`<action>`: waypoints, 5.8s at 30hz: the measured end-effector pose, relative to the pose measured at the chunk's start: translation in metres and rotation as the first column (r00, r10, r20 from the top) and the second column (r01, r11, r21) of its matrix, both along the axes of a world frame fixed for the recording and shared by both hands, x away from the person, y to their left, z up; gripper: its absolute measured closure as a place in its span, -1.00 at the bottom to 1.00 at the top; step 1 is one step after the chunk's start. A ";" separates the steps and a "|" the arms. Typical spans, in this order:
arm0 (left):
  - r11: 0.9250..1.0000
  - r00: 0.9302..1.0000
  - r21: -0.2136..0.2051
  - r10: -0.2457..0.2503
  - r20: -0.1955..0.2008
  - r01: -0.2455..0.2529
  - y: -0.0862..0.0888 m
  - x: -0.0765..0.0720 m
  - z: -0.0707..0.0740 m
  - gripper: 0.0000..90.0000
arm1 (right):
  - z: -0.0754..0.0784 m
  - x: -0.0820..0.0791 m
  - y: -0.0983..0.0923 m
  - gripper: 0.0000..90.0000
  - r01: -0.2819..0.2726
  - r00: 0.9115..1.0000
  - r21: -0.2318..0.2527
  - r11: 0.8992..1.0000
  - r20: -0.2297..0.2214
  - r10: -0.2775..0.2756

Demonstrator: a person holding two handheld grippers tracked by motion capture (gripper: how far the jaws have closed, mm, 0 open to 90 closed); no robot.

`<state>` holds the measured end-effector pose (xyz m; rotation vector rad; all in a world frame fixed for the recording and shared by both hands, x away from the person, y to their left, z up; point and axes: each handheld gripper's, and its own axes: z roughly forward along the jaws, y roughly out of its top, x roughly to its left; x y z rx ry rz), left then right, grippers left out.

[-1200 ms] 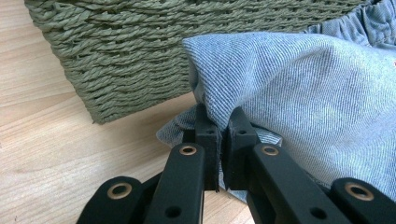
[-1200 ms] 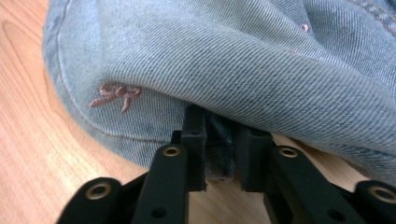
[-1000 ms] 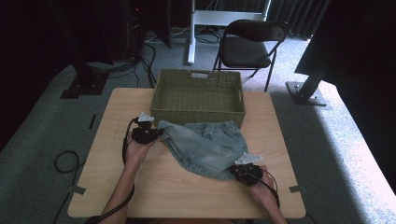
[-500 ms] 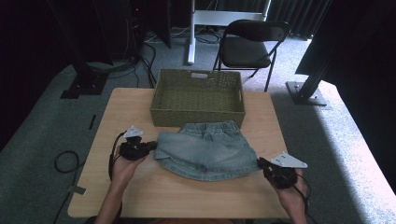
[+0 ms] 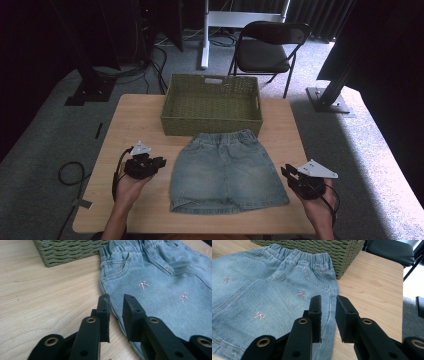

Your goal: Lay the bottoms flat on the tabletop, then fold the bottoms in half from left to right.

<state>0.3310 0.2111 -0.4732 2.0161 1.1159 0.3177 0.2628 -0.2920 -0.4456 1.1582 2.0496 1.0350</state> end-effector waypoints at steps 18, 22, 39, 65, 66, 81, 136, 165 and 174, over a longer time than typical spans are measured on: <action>0.988 0.989 -0.024 -0.150 -0.009 0.150 -0.038 -0.045 -0.016 0.41 | -0.035 0.012 0.012 0.32 -0.056 0.996 -0.031 0.998 -0.078 0.053; 0.974 0.972 -0.018 -0.227 -0.053 0.227 -0.050 -0.059 -0.027 0.28 | -0.051 0.022 0.012 0.25 -0.056 0.993 -0.039 0.998 -0.108 0.052; 0.953 0.947 -0.036 -0.303 -0.105 0.301 -0.034 -0.071 -0.040 0.81 | -0.081 0.064 0.015 0.19 -0.046 0.981 -0.094 0.994 -0.191 0.027; 1.000 0.992 -0.021 -0.008 -0.125 0.005 -0.029 0.040 -0.057 0.08 | -0.084 0.072 0.010 0.11 -0.013 0.982 -0.070 0.997 -0.191 0.000; 1.000 0.990 -0.029 -0.013 -0.142 0.009 -0.030 0.041 -0.059 0.08 | -0.084 0.072 0.010 0.11 -0.013 0.982 -0.070 0.997 -0.191 0.000; 0.999 0.990 -0.030 -0.014 -0.140 0.010 -0.021 0.032 -0.057 0.90 | -0.079 0.074 0.010 0.11 -0.006 0.985 -0.041 0.999 -0.170 -0.001; 0.991 0.977 -0.049 0.111 -0.183 -0.122 0.031 -0.012 -0.061 0.87 | -0.095 0.070 0.011 0.06 -0.011 0.979 -0.061 0.998 -0.202 -0.001; 0.984 0.989 -0.117 -0.142 -0.032 0.137 -0.038 -0.006 0.007 0.90 | -0.095 0.070 0.013 0.05 -0.014 0.980 -0.063 0.998 -0.200 0.001; 0.932 0.940 -0.137 -0.341 -0.004 0.337 -0.109 -0.018 0.027 0.89 | -0.094 0.070 0.015 0.06 -0.019 0.980 -0.068 0.998 -0.199 0.005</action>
